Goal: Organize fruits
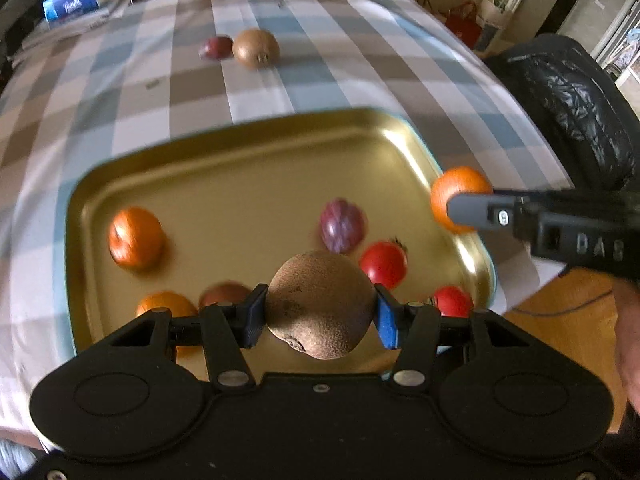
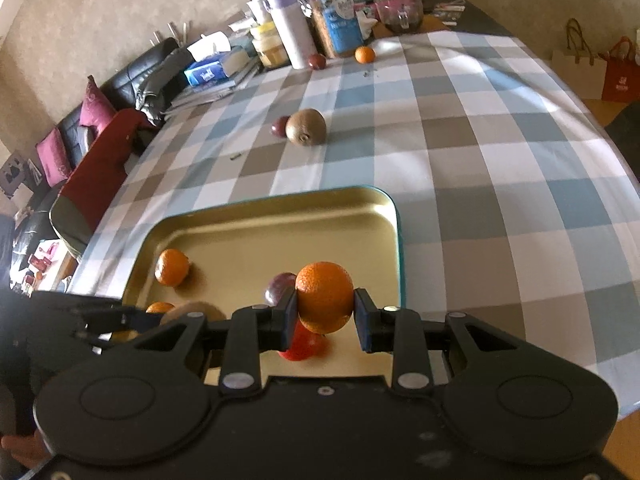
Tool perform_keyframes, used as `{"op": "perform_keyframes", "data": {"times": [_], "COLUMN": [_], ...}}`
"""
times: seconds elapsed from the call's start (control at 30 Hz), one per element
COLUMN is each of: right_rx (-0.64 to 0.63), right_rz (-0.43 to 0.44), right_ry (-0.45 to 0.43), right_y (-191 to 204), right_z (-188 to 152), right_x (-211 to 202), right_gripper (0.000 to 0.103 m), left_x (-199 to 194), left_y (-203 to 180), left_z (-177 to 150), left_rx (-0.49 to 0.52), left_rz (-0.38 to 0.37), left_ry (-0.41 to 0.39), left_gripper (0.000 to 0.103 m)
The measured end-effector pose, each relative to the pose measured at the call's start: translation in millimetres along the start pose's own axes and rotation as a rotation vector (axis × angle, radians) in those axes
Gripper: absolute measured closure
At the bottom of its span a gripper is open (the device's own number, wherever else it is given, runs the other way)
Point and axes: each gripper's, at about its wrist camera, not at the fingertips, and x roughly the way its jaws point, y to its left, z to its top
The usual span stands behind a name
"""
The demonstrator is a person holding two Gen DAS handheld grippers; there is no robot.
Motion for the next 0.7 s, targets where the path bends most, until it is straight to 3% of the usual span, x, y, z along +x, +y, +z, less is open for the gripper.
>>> {"op": "perform_keyframes", "data": {"times": [0.27,0.47,0.7], "right_rx": [0.055,0.058,0.042], "right_rz": [-0.023,-0.025,-0.031], "right_ry": [0.025,0.008,-0.003], "right_y": [-8.9,-5.0,1.0], "right_z": [8.7,19.1,27.0], "right_x": [14.1,20.5,25.9], "right_gripper": [0.072,0.072,0.071], "left_x": [0.8,8.6,14.0], "left_y": [-6.0,-6.7,9.4], "left_z": [-11.5,-6.1,10.5], "left_rx": [0.018,0.015,-0.047], "left_rz": [-0.032,0.029,0.043], "left_ry": [0.013,-0.012,-0.045], "left_gripper": [0.044,0.044,0.044]}}
